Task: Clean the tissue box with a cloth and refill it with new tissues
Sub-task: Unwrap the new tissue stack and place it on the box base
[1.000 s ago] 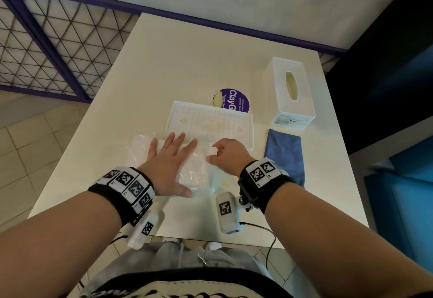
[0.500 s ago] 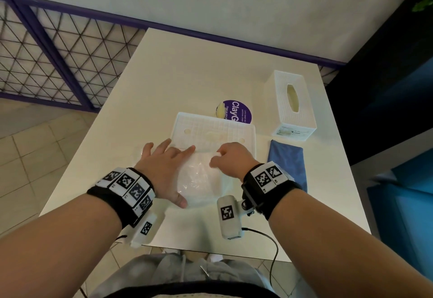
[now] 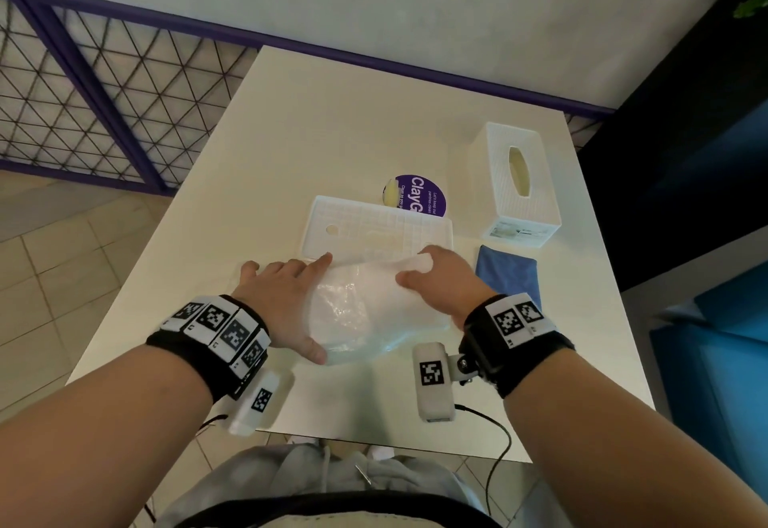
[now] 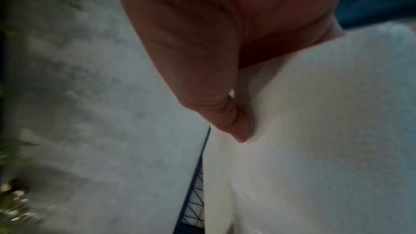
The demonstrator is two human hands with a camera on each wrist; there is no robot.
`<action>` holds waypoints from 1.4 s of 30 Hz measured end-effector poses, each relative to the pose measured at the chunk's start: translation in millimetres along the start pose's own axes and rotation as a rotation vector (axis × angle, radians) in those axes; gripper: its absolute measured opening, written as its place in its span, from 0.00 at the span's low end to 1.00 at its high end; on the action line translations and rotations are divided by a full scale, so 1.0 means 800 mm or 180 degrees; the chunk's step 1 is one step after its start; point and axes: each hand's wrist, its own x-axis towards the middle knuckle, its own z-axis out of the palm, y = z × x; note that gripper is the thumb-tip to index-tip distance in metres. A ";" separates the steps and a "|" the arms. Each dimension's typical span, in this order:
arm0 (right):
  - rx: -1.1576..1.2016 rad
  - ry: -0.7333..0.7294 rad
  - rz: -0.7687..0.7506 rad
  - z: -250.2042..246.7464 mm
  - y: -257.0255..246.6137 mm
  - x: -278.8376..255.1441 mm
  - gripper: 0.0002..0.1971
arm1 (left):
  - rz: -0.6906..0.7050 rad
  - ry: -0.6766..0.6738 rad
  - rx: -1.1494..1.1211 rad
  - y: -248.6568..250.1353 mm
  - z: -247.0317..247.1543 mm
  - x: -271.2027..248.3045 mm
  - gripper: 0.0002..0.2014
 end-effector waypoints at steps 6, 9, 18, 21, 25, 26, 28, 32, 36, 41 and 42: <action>-0.1173 0.0447 -0.1034 -0.082 -0.038 -0.041 0.12 | -0.0006 -0.0143 -0.0261 -0.009 -0.006 0.001 0.69; -0.1407 0.0523 -0.1574 -0.108 -0.058 -0.054 0.12 | 0.0160 0.0305 -0.2455 -0.024 -0.020 -0.010 0.74; -0.1754 0.0696 -0.2344 -0.125 -0.105 -0.076 0.10 | 0.0352 0.0262 -0.4191 -0.049 -0.026 -0.038 0.70; -0.1155 0.0667 -0.2618 -0.114 -0.122 -0.077 0.09 | 0.0556 0.0436 -0.4726 -0.044 -0.020 -0.043 0.65; -0.0192 0.0594 -0.2677 -0.086 -0.134 -0.064 0.08 | 0.1094 0.0765 -0.5331 -0.036 -0.029 -0.056 0.34; 0.0027 0.0531 -0.2635 -0.078 -0.134 -0.060 0.08 | 0.1118 0.0941 -0.5418 -0.037 -0.030 -0.057 0.35; 0.0346 0.0433 -0.2506 -0.063 -0.129 -0.050 0.09 | 0.0996 0.1438 -0.5557 -0.042 -0.032 -0.058 0.40; 0.0775 0.0310 -0.2009 -0.043 -0.105 -0.022 0.10 | 0.0593 0.1849 -0.5747 -0.048 -0.025 -0.054 0.38; 0.1174 0.0058 -0.1204 -0.042 -0.079 0.013 0.14 | 0.0053 0.1533 -0.5783 -0.029 -0.017 -0.040 0.26; -0.0705 0.0475 0.0184 -0.042 -0.003 0.081 0.22 | -0.0948 0.1144 -0.5547 -0.015 0.006 -0.027 0.15; -0.0898 0.0460 0.0392 -0.039 0.013 0.088 0.24 | -0.1040 0.1135 -0.5501 -0.016 0.010 -0.026 0.16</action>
